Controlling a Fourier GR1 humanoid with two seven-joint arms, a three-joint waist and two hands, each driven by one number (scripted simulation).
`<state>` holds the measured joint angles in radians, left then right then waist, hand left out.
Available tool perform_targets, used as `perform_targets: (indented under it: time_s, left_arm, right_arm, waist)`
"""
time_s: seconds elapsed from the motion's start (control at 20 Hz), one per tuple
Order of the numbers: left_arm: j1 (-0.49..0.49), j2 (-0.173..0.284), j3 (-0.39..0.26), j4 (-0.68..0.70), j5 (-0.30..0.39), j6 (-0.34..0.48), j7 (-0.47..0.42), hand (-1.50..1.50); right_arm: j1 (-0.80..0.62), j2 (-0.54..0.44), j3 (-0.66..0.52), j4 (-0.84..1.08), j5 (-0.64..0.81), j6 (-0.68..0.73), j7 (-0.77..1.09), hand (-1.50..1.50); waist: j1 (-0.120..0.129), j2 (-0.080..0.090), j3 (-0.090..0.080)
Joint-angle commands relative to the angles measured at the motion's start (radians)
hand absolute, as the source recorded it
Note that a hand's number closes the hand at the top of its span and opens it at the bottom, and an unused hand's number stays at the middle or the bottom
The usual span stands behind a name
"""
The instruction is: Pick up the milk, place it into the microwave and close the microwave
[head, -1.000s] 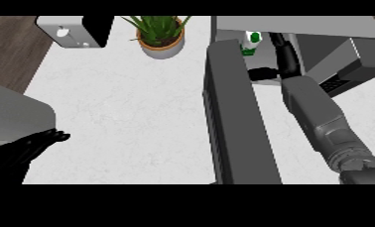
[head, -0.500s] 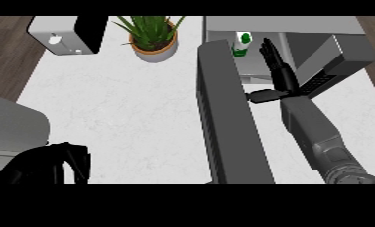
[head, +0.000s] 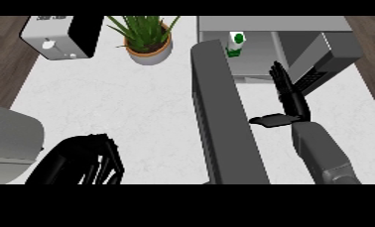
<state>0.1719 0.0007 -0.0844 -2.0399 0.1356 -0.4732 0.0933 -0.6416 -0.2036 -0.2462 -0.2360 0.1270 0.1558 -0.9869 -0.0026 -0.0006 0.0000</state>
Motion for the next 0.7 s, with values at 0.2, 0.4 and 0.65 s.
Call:
perform_targets:
  time_s: [0.2,0.4,0.65]
  left_arm:
    - [-0.170,-0.001,-0.131,0.173,-0.121,0.136,-0.045,1.50]
    - [-0.216,-0.001,-0.255,0.264,-0.252,0.149,-0.123,1.50]
    - [-0.337,-0.001,-0.372,0.490,-0.282,0.256,-0.146,1.50]
  right_arm:
    - [0.205,-0.022,0.031,-0.230,-0.046,0.093,0.024,-1.50]
    - [0.297,-0.072,0.047,-0.305,-0.051,0.136,0.003,-1.50]
    - [0.389,-0.121,0.053,-0.430,-0.094,0.195,0.031,-1.50]
  waist:
    - [-0.020,-0.005,-0.002]
    - [-0.028,-0.006,-0.002]
    - [-0.028,-0.001,-0.001]
